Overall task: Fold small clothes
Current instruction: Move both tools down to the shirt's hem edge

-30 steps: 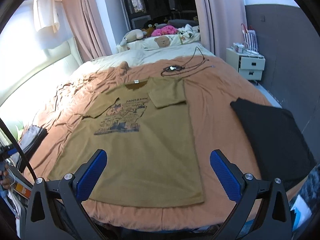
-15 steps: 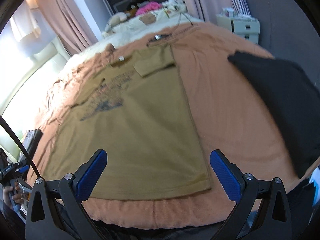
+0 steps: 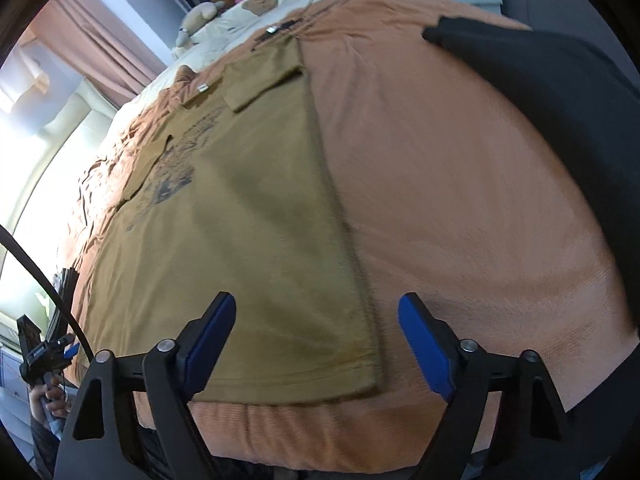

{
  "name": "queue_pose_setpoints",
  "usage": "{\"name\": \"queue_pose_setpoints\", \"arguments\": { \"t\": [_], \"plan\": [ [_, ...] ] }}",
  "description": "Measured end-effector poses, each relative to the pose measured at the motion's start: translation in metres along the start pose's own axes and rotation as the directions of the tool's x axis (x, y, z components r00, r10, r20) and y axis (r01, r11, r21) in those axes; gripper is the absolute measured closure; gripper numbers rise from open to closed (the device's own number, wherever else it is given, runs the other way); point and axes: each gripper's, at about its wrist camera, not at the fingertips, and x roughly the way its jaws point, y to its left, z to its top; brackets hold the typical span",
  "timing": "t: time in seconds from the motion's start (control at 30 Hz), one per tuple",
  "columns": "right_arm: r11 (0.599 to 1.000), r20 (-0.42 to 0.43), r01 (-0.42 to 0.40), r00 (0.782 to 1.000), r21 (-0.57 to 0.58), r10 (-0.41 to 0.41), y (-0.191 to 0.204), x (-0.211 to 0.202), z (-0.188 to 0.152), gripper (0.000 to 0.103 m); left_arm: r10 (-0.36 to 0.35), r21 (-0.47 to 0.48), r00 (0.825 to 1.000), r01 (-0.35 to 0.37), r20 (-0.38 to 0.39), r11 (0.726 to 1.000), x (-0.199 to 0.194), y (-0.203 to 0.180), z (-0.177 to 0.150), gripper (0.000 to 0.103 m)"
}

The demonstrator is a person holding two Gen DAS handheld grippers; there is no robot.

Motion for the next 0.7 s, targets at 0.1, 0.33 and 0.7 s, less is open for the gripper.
{"name": "queue_pose_setpoints", "arguments": {
  "t": [0.1,0.33,0.7],
  "plan": [
    [1.000,0.002,-0.016,1.000,0.021,0.016,-0.011,-0.001,0.002,0.029,-0.023,-0.016,1.000,0.023,-0.009,1.000,0.001,-0.001,0.000,0.053],
    [0.997,0.017,-0.070,0.997,0.039,0.070,-0.028,-0.011,0.000,0.034,-0.050,-0.026,0.997,0.048,-0.056,0.999,0.003,-0.004,-0.009,0.066],
    [0.970,0.058,-0.171,0.985,0.171,0.163,-0.064,-0.019,-0.021,0.034,-0.151,-0.105,0.987,0.145,-0.052,0.984,-0.006,0.010,-0.022,0.069]
  ]
}}
